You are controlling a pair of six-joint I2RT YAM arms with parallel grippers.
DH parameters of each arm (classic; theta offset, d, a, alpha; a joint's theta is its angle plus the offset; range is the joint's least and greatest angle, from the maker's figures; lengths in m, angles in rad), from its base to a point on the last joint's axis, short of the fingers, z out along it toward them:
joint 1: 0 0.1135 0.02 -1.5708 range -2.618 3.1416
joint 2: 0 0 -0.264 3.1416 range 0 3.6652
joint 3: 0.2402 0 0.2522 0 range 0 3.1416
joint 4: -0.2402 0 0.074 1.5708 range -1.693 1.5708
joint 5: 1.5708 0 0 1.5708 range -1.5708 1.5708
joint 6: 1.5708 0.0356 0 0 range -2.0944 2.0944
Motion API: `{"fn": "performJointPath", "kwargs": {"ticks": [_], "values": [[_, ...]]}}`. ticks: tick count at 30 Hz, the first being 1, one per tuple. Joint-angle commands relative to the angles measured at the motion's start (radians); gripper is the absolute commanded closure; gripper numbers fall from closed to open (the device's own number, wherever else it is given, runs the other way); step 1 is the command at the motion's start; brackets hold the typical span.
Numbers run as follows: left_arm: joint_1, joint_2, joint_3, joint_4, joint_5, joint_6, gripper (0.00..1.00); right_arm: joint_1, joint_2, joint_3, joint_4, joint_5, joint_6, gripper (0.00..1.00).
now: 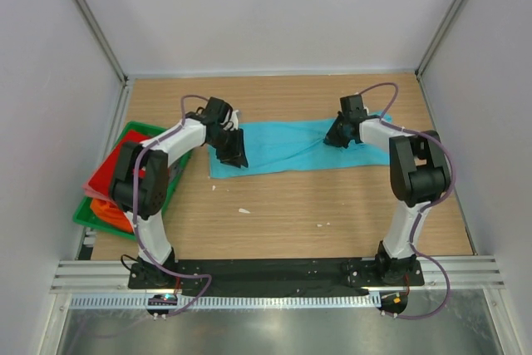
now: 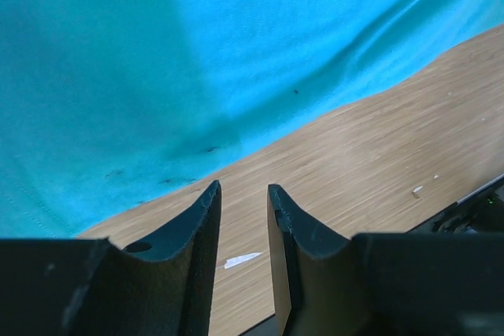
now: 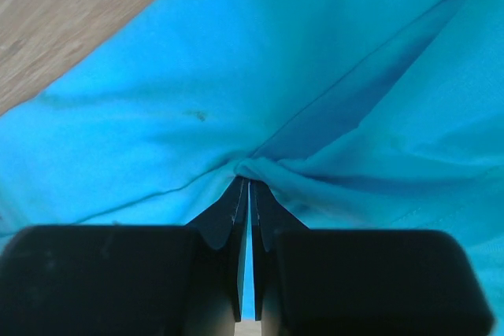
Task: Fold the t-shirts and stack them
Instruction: Fold the tshirt
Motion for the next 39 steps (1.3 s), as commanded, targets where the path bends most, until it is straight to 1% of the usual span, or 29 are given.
{"fn": "performJointPath", "kwargs": {"ticks": [1,3,4,6,11,12,15,16,20,24,28,29,32,33,35,36,38,39], "values": [[0.014,-0.007,0.040,-0.052,-0.057,0.057,0.69,-0.001,0.054,0.034,0.051,0.062,0.025,0.89],[0.014,0.009,0.049,-0.060,-0.123,0.066,0.66,-0.001,0.075,0.043,0.055,0.070,0.024,0.90],[0.014,0.015,0.051,-0.060,-0.153,0.066,0.66,0.001,0.091,0.051,0.055,0.100,0.022,0.90],[0.015,0.044,0.072,-0.077,-0.229,0.066,0.66,0.001,0.101,0.062,0.043,0.102,0.012,0.89],[0.015,0.076,0.109,-0.080,-0.313,0.075,0.65,0.001,0.083,0.062,0.020,0.106,-0.011,0.88],[0.015,0.105,0.126,-0.077,-0.327,0.078,0.64,0.001,0.083,0.060,0.014,0.105,-0.022,0.88],[0.015,0.179,0.189,-0.150,-0.339,0.083,0.64,0.001,0.091,0.068,-0.006,0.090,-0.048,0.87],[0.015,0.206,0.189,-0.170,-0.338,0.080,0.64,0.001,0.095,0.069,-0.009,0.088,-0.082,0.87],[0.014,0.201,0.103,-0.160,-0.341,0.054,0.65,-0.001,0.111,0.111,-0.063,0.091,-0.162,0.84],[-0.009,0.136,-0.019,-0.152,-0.318,0.016,0.66,0.007,0.126,0.169,-0.130,0.097,-0.223,0.80],[-0.089,0.073,-0.109,-0.150,-0.295,-0.029,0.66,0.042,0.157,0.232,-0.196,0.119,-0.280,0.76],[-0.104,0.051,-0.148,-0.146,-0.269,-0.058,0.66,0.048,0.166,0.247,-0.233,0.122,-0.286,0.74],[-0.190,0.009,-0.199,-0.136,-0.250,-0.102,0.66,0.077,0.187,0.286,-0.277,0.110,-0.288,0.66],[-0.240,-0.015,-0.225,-0.132,-0.240,-0.133,0.66,0.085,0.192,0.295,-0.285,0.106,-0.288,0.65],[-0.290,-0.037,-0.259,-0.121,-0.214,-0.167,0.66,0.111,0.189,0.298,-0.302,0.091,-0.286,0.62],[-0.341,-0.060,-0.268,-0.114,-0.174,-0.196,0.66,0.117,0.184,0.296,-0.305,0.087,-0.286,0.62],[-0.397,-0.088,-0.294,-0.052,-0.129,-0.213,0.66,0.133,0.155,0.292,-0.320,0.080,-0.288,0.61],[-0.456,-0.098,-0.300,-0.025,-0.105,-0.216,0.66,0.142,0.143,0.281,-0.324,0.079,-0.289,0.61]]}}
